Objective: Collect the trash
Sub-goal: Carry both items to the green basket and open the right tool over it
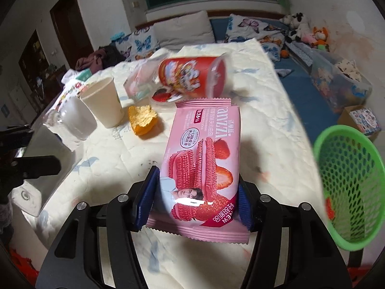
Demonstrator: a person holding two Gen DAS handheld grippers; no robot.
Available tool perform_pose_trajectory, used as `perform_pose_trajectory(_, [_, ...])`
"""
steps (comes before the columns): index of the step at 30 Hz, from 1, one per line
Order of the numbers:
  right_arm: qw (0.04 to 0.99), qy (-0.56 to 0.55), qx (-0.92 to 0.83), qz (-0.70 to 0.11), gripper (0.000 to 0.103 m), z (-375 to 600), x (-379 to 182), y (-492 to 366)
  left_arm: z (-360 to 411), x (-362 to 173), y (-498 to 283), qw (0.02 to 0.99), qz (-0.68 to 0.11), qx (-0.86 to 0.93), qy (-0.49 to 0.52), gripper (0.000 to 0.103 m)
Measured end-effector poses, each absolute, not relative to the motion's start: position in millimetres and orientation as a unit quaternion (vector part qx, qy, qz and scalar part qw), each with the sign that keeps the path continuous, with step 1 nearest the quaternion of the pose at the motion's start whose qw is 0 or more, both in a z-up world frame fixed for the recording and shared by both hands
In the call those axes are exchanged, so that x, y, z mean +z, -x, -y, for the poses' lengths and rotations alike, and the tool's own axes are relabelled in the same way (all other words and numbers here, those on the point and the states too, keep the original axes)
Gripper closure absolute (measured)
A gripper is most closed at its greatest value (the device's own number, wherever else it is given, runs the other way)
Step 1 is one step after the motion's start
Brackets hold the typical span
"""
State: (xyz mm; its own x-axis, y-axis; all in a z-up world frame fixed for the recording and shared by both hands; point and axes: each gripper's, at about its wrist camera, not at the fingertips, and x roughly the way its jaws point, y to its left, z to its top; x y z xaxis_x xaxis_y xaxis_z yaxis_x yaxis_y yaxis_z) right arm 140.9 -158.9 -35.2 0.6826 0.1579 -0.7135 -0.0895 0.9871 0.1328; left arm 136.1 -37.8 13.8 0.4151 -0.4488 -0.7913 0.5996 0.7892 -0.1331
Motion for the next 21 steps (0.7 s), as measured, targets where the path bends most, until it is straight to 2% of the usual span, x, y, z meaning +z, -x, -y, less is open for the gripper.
perform_pose_trajectory(9, [0.925,-0.048,-0.020,-0.376,0.044,251.7,-18.5,-110.5,87.4,25.9,-132.7,0.828,-0.436,-0.340,-0.097,0.057])
perform_pose_trajectory(21, [0.899,-0.088,-0.136,-0.407,0.041,366.3,-56.2,-101.0,153.5,33.7,-139.4,0.811,-0.434,-0.375,-0.112,0.057])
